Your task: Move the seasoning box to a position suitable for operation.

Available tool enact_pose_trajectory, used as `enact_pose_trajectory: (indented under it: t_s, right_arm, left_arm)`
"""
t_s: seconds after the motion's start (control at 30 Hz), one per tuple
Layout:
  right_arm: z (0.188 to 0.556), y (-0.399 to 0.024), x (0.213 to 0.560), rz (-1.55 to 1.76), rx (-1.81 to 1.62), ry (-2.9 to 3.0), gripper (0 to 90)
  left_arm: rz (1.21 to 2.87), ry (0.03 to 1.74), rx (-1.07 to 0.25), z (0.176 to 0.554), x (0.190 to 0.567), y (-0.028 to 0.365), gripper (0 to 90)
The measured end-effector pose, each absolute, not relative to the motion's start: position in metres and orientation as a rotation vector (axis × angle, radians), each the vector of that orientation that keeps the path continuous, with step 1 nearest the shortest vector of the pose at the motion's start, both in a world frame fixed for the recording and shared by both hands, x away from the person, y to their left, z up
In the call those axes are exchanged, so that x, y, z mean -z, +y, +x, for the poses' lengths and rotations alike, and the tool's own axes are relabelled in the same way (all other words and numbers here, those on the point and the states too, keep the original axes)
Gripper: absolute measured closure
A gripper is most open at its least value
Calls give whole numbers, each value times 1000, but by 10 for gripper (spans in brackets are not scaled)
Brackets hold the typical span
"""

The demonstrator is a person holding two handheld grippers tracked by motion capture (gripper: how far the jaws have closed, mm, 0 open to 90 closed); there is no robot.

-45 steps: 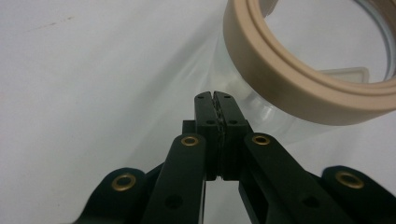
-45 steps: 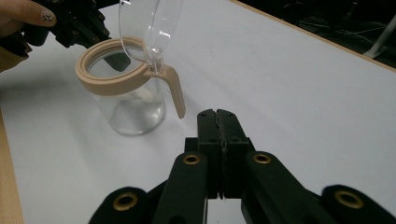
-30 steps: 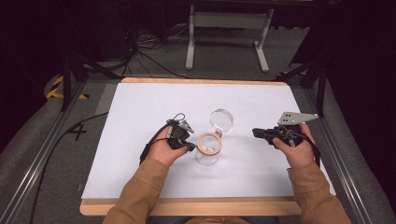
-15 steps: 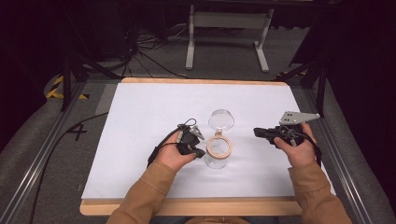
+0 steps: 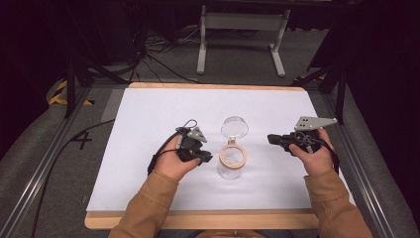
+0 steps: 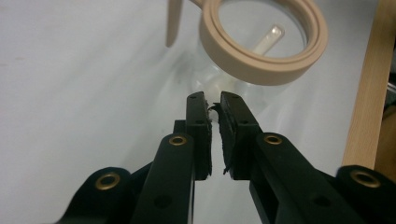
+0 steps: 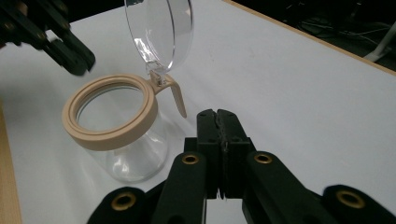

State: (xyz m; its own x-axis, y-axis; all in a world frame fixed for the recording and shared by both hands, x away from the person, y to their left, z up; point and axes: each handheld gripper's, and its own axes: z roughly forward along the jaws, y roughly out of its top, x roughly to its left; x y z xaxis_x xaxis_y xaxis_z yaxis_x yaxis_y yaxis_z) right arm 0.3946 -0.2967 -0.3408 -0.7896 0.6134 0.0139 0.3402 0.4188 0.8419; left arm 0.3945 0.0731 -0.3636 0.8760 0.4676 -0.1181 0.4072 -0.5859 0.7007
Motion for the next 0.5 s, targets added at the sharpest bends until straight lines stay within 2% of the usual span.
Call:
enact_pose_trajectory:
  t_s: [0.2,0.5]
  right_arm:
    - [402,-303,339,882,-1297,2381,835]
    - [414,-326,340,999,-1198,2334,761]
  left_arm:
    - [2203,749,-178,392,352,113,788]
    - [2158,912,-245,401,362,154,754]
